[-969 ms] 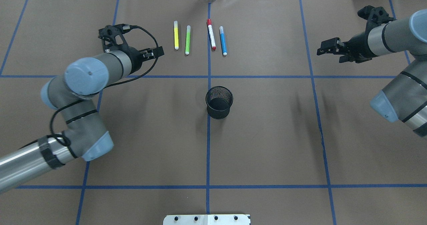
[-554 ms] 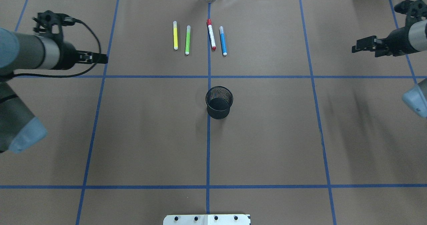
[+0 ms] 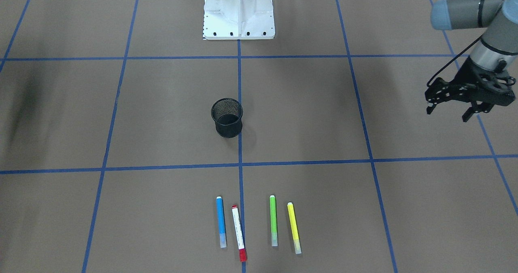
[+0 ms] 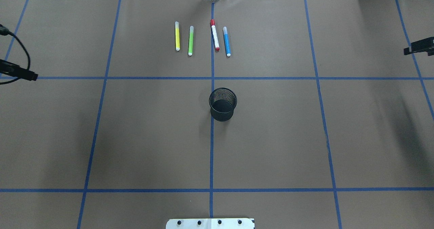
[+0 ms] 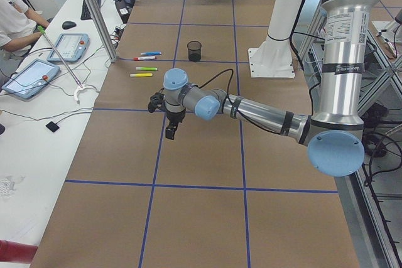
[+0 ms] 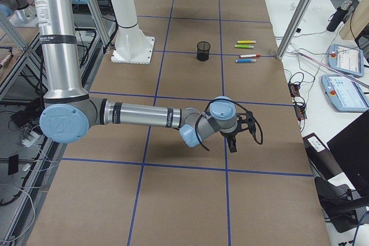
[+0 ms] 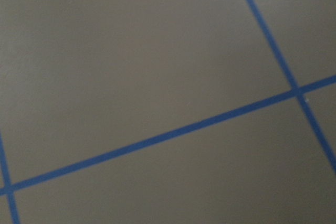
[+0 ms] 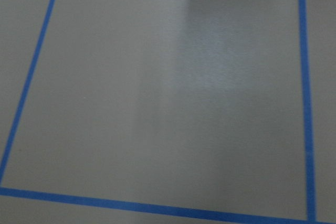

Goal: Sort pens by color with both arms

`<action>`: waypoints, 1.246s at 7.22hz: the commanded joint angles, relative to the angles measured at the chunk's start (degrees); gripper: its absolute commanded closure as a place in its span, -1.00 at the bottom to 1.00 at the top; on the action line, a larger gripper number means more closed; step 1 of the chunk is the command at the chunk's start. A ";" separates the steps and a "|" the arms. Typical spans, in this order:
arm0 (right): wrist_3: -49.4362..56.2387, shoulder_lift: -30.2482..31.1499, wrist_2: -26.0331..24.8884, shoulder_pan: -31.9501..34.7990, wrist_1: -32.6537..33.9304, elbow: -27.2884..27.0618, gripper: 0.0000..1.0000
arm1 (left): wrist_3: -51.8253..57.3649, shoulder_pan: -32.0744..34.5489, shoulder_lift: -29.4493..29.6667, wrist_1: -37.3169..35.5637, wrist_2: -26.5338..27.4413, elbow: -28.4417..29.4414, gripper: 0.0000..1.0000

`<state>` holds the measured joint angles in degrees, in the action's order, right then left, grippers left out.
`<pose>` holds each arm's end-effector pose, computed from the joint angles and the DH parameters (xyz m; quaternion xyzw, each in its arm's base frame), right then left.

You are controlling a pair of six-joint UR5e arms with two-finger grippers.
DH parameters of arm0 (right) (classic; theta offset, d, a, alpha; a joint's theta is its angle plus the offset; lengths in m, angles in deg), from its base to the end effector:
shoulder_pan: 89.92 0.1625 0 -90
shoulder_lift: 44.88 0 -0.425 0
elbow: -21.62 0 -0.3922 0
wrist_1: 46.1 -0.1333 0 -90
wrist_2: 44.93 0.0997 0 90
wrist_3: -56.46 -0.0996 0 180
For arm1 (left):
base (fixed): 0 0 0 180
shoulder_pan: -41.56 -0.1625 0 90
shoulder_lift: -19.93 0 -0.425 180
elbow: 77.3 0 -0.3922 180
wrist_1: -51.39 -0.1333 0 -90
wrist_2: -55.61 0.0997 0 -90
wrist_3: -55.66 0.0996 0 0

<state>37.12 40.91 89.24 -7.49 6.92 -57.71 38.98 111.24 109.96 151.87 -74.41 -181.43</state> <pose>-0.0082 -0.5468 0.6414 0.1528 -0.4095 -0.0068 0.8994 0.1097 -0.4957 0.5193 0.0841 0.3806 0.1021 0.9152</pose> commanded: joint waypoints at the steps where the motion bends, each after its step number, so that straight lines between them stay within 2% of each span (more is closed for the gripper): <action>1: 13.14 -0.97 0.65 2.29 12.40 0.23 -0.99 | 1.20 1.95 -0.47 -4.42 -3.39 -1.25 -0.99; 2: 13.71 -1.94 4.74 2.20 17.24 0.05 -0.99 | 1.46 1.86 -0.90 -4.34 -2.96 -1.25 -0.99; 3: 13.80 -2.30 5.65 1.94 19.81 -0.47 -0.99 | 1.55 1.86 -1.52 -4.07 -3.04 -1.34 -0.99; 9: 13.89 -1.77 4.17 1.85 19.48 -1.71 -1.00 | 1.12 1.42 -1.44 -3.90 -3.57 -1.43 -0.99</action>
<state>50.89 39.17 94.02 -6.20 26.31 -58.99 40.16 112.76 108.45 147.97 -77.92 -182.85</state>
